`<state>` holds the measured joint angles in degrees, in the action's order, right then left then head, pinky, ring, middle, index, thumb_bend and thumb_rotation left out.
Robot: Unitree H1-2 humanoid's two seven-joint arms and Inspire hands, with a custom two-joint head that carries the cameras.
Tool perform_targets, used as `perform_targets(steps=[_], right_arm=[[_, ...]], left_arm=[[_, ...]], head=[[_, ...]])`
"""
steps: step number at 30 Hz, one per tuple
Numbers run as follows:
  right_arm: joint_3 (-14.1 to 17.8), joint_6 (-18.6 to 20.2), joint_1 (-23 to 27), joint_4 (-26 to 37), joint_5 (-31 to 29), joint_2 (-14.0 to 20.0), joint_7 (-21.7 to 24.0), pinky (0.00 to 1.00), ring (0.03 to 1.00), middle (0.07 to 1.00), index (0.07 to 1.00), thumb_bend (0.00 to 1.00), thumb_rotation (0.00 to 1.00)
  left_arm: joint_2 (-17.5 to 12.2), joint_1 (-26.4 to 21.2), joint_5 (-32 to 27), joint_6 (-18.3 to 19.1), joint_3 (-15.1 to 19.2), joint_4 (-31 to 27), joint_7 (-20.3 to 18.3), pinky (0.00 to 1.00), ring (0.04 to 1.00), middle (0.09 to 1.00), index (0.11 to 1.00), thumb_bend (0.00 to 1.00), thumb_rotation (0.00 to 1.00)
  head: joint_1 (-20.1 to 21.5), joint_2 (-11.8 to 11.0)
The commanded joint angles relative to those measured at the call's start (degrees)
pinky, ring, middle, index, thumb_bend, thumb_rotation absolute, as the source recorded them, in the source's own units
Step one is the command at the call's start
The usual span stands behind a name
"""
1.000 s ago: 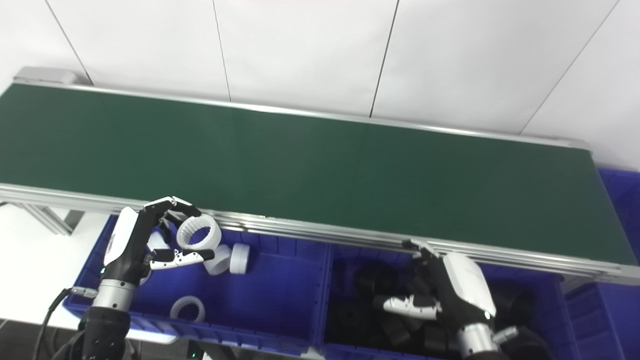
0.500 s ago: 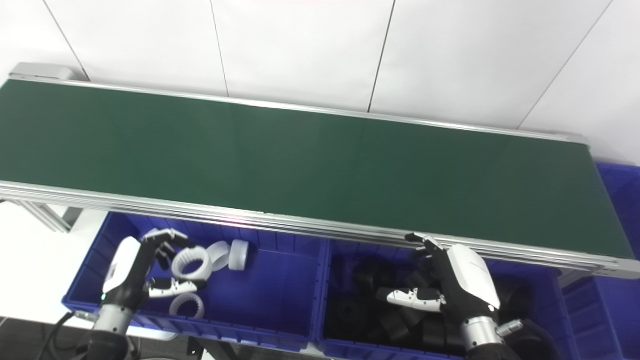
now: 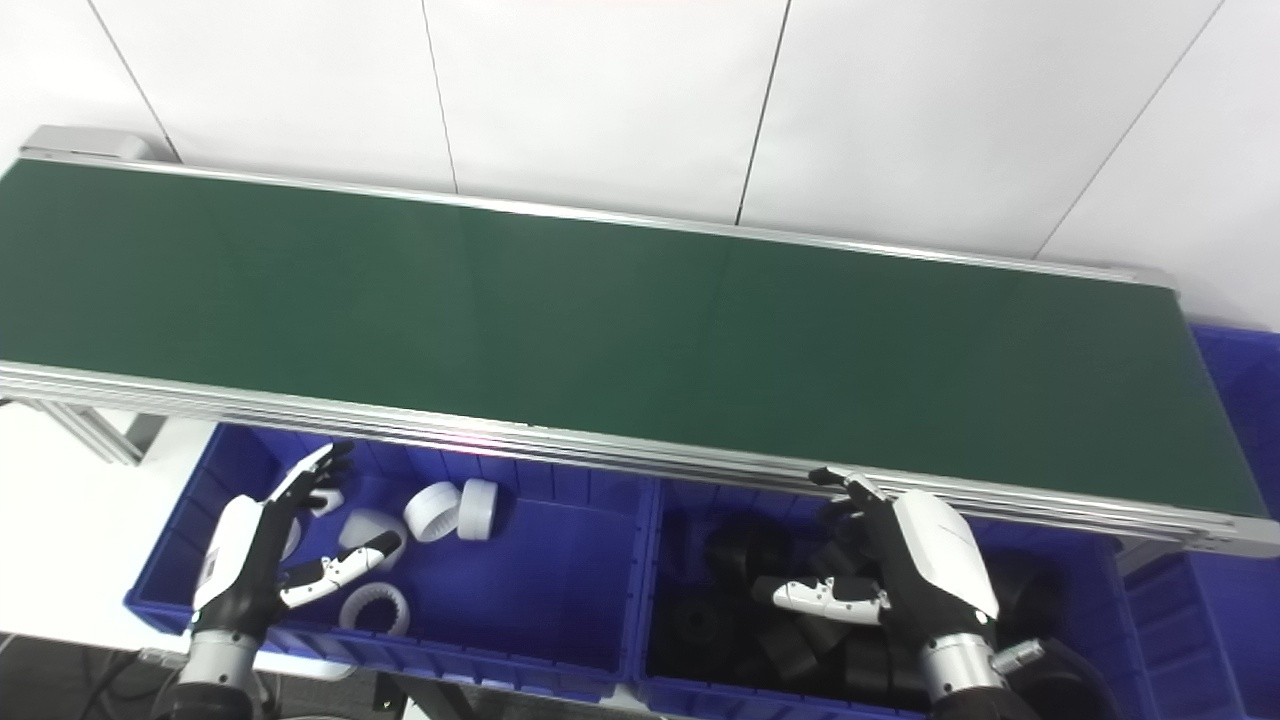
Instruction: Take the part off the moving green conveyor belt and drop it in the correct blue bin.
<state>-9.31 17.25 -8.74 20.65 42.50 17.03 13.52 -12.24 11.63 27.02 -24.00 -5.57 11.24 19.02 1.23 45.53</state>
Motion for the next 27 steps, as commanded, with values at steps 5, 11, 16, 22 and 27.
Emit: perform_targets(steps=[5,11,16,22,27], right_arm=[[0.4,-0.2,0.3,1.4,0.6,0.0,-1.1,0.58,0.652,0.681,0.811,0.73,0.38],[0.1,0.5,0.2,1.9,1.1,-0.5,-0.7,0.57,0.648,0.683,0.815,0.73,0.37],[-0.3,0.8,0.1,2.2,2.1,-1.0,-0.1,0.60,0.663,0.691,0.821,0.73,0.39],[-0.7,1.8,0.0,3.1,3.4,-2.2,0.9,0.60,0.667,0.694,0.824,0.74,0.43],[-1.1,2.0,-0.1,3.6,4.7,-3.4,1.6,0.59,0.663,0.692,0.825,0.75,0.46]], left_arm=[[-2.7,-1.5,-2.9,-2.4,-4.8,-10.2,-6.1,0.74,0.807,0.829,0.829,0.89,0.73],[-2.7,-4.2,-2.0,4.8,-8.3,-17.1,-16.5,0.74,0.819,0.847,0.839,0.90,0.63],[-2.4,-6.7,-3.6,8.0,-11.1,-19.3,-23.5,0.78,0.858,0.852,0.831,0.92,0.57],[-2.2,-8.5,1.2,10.8,-12.1,-21.4,-26.3,0.83,0.853,0.850,0.843,0.92,0.60],[-2.8,-8.6,6.1,15.2,-11.8,-22.9,-27.9,0.91,0.887,0.879,0.864,0.91,0.61]], head=[[1.1,0.0],[3.5,0.0],[6.3,0.3],[10.3,0.9],[13.1,1.3]])
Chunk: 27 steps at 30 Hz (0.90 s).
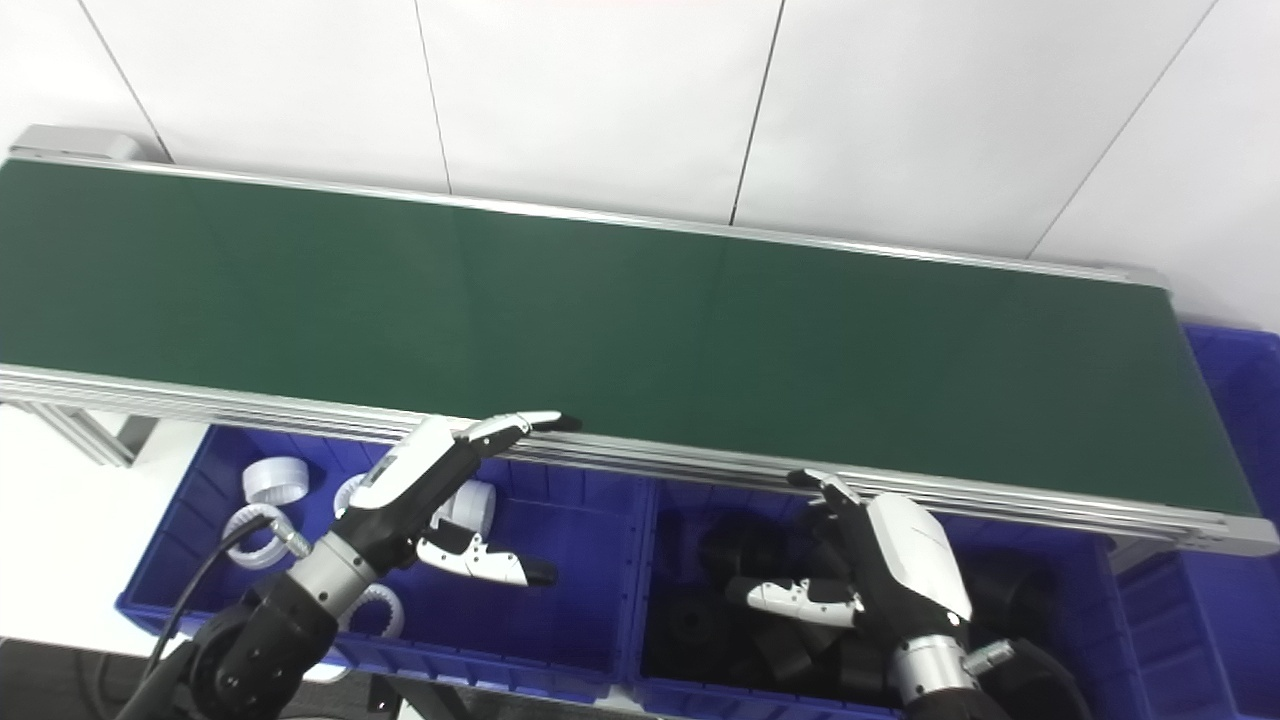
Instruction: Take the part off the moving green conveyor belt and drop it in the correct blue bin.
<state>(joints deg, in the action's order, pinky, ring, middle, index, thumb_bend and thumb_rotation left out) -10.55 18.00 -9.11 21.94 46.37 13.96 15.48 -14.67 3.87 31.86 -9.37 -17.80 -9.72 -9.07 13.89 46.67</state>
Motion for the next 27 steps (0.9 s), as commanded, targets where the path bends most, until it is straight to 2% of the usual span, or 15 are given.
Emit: perform_targets(steps=[1,5,9,20,27], right_arm=[[0.1,1.3,0.2,2.5,1.1,-0.5,-0.3,0.59,0.663,0.692,0.825,0.75,0.46],[-0.1,1.4,-0.1,2.8,1.2,-1.2,-0.3,0.61,0.681,0.702,0.824,0.79,0.51],[0.0,0.6,-0.1,2.5,0.5,-1.6,-0.8,0.63,0.687,0.708,0.826,0.79,0.48],[-0.1,-0.1,0.5,1.6,0.5,-1.4,-1.3,0.61,0.676,0.707,0.823,0.80,0.46],[-0.3,0.3,0.9,1.2,0.7,-1.6,-1.2,0.61,0.675,0.710,0.827,0.80,0.47]], left_arm=[[-0.4,-0.7,2.4,0.8,0.5,-2.0,0.5,0.91,0.888,0.879,0.864,0.91,0.61],[-0.4,-0.2,6.0,2.2,0.9,-2.2,1.2,0.95,0.904,0.881,0.860,0.90,0.67],[-0.3,0.1,8.0,2.8,1.2,-2.1,1.4,0.95,0.906,0.881,0.860,0.91,0.70],[0.5,-0.2,8.4,3.0,1.9,-0.6,2.4,0.93,0.898,0.869,0.846,0.83,0.53],[0.6,-0.6,9.0,4.5,2.0,-0.4,1.7,0.93,0.911,0.879,0.856,0.84,0.52]], head=[[1.0,0.3],[2.1,0.5],[3.0,0.6],[2.5,0.5],[3.4,0.2]])
